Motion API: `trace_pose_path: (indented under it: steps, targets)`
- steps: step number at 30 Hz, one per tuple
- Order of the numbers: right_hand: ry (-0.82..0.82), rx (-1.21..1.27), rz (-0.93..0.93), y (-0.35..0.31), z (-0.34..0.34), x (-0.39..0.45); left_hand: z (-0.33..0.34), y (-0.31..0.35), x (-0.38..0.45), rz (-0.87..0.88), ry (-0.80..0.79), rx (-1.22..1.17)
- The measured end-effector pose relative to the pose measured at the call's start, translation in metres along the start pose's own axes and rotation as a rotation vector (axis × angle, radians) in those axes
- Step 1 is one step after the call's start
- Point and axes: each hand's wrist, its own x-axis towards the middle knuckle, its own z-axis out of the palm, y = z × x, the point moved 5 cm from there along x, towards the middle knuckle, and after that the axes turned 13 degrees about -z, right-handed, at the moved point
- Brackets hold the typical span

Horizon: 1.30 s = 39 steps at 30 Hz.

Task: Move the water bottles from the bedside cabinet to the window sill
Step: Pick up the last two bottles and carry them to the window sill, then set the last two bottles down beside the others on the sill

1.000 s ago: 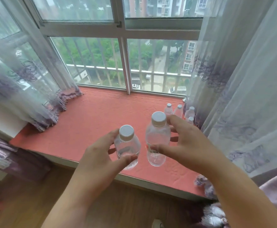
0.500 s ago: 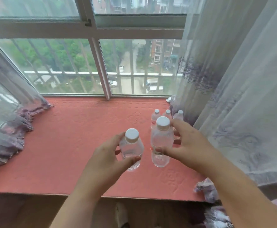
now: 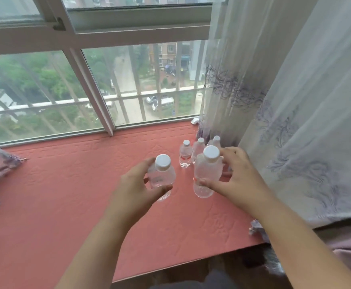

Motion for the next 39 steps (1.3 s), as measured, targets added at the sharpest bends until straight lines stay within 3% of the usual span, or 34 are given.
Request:
trace_pose_path:
  steps: [7,29,39]
  targets:
    - [0.078,0.020,0.099,0.052,-0.001,0.020,0.038,-0.017,0.036,-0.030,-0.016,0.072]
    - [-0.122,-0.074,0.250,0.276,0.128,0.060,0.214,-0.086,0.157,-0.263,-0.152,0.090]
    - [-0.185,-0.079,0.283,0.305,0.166,0.053,0.254,-0.113,0.175,-0.334,-0.169,0.072]
